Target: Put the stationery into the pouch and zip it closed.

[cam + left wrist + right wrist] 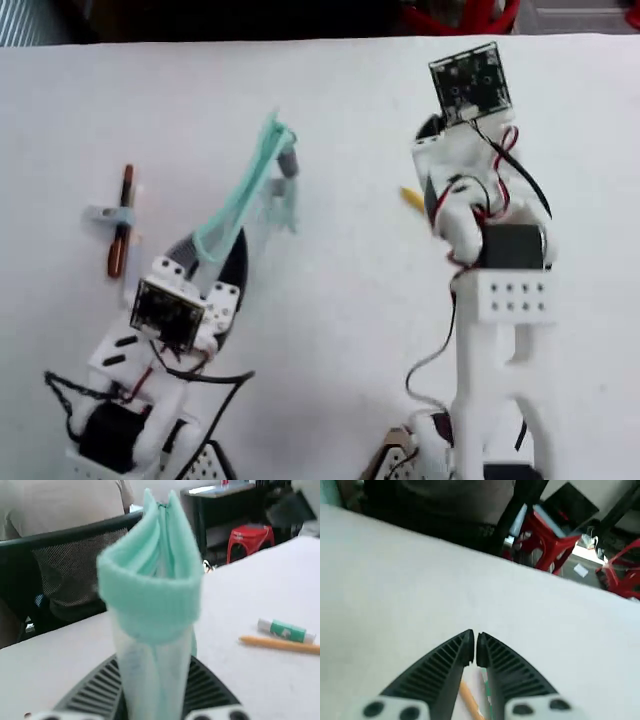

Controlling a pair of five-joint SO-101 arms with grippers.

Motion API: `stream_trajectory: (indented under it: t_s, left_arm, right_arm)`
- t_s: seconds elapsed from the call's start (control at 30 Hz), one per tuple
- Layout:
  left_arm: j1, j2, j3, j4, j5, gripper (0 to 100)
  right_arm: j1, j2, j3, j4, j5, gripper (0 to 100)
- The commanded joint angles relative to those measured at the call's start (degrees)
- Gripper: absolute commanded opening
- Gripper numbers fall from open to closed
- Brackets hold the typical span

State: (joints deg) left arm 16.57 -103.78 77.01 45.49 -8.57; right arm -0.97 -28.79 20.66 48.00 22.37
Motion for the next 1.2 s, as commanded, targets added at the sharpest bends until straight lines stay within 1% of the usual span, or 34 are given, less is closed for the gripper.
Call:
stream_trajectory:
  t_s: [0.0, 0.07, 0.2, 0.3, 0.33, 0.37, 0.43, 0.53, 0.67, 0.77, 0.87, 1.0, 1.1, 1.17]
  left_arm:
    - [-0.22, -0.57, 7.91, -21.54, 4.66, 3]
    - [-0.22, -0.57, 10.46, -26.55, 4.75, 3]
    - [1.27, -0.57, 15.03, -28.92, 4.48, 3]
    - [1.89, -0.57, 18.9, -28.4, 4.31, 6]
    - [1.45, -0.57, 18.99, -27.08, 3.69, 8]
    - [1.36, -0.57, 18.02, -24.09, 3.43, 10]
    - [1.36, -0.57, 13.8, -14.86, 3.87, 11]
    - [1.45, -0.57, 3.96, -3.08, 3.96, 8]
    - [1.63, -0.4, -8.7, 6.68, 3.69, 7]
    - [1.89, 3.74, -19.43, 12.13, 3.69, 7]
    - [1.98, 14.02, -30.77, 14.24, 3.78, 7]
    - [1.98, 33.01, -43.25, 14.07, 3.87, 7]
    - [1.98, 44.79, -48.18, 11.52, 4.04, 7]
    - [2.24, 47.96, -47.74, 8.18, 5.36, 7]
  right_arm:
    - [2.86, 10.77, -2.64, -1.98, 5.01, 2.1]
    - [3.3, 17.98, -5.19, -2.07, 6.51, 2.1]
    - [4.79, 31.69, -11.78, -1.63, 6.95, 3.6]
    - [4.97, 40.92, -16.44, -1.63, 6.95, 14.1]
    - [4.97, 43.65, -17.93, -1.54, 7.56, 17.6]
    - [4.88, 45.85, -19.43, -1.27, 8.7, 19.0]
    - [4.62, 49.19, -22.59, 0.48, 10.11, 17.5]
    - [4.62, 51.65, -26.2, 2.86, 10.2, 15.9]
    - [3.65, 52.18, -26.99, 5.41, 10.46, 16.3]
    - [2.59, 52.26, -26.9, 7.34, 10.55, 16.3]
    - [1.8, 52.26, -26.9, 8.4, 12.75, 16.3]
    - [0.57, 52.7, -26.99, 9.36, 15.12, 16.3]
    - [0.66, 52.79, -26.9, 9.19, 15.21, 16.3]
    - [0.75, 52.79, -26.9, 9.19, 15.3, 16.3]
